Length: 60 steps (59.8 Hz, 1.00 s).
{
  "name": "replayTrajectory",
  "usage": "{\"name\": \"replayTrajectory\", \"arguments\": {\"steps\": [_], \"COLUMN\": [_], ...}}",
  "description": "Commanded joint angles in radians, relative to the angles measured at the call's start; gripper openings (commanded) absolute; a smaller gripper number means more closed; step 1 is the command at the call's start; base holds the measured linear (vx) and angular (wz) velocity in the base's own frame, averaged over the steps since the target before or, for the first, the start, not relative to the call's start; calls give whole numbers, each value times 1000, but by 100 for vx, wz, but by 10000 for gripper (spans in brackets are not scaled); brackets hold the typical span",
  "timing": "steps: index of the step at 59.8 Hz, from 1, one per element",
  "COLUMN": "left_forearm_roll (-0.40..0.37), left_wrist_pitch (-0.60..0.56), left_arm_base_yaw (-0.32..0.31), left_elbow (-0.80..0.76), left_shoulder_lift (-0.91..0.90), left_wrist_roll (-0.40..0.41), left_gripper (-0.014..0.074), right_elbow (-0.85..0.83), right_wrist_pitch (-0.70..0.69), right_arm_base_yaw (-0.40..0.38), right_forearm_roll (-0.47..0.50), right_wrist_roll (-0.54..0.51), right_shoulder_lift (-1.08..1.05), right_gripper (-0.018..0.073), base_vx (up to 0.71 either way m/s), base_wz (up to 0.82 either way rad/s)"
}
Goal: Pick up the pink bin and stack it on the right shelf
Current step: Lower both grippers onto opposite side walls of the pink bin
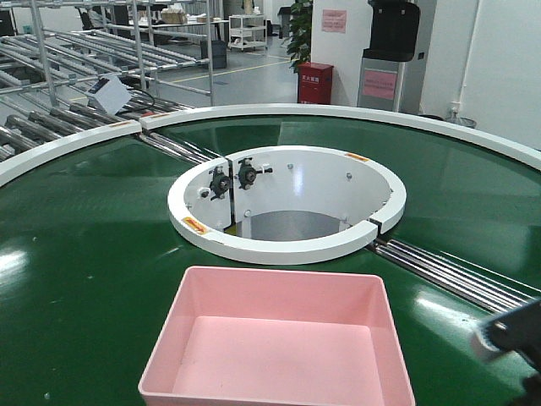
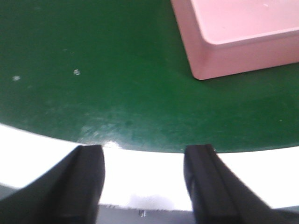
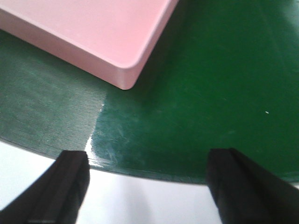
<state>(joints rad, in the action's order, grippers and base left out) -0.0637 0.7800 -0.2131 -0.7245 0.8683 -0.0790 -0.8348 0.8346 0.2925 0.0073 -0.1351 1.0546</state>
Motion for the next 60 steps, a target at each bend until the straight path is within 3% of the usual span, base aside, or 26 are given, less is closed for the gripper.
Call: {"name": "replayTrajectory", "arguments": {"steps": [1,18,24,37,60], "left_forearm_roll": [-10,-14,-14,-13,-14], "left_wrist_pitch": [-25,-3,12,97,163], "left_arm_base_yaw": [-29,-43,-62,-101,-106], "left_elbow": [-118,-384,-486,-719,-1026], "left_shoulder_lift": [114,467,577,802,1095], "left_wrist_roll": [-6,-25,-31,-25,111], "left_gripper": [561,559,559,559,559], "right_elbow": [-115,-439,-549,-722,-892], "right_wrist_pitch": [2,241,282,294,280], "right_arm_base_yaw": [10,10,0,-15,-25], "right_forearm_roll": [-1,-7,-58,-82,-87], "right_wrist_roll": [2,135,194,295,400], "right_shoulder_lift": [87,397,498,665,882], "right_gripper": [613,564,564,564,564], "base_vx": [0,0,0,0,0], "base_wz": [0,0,0,0,0]}}
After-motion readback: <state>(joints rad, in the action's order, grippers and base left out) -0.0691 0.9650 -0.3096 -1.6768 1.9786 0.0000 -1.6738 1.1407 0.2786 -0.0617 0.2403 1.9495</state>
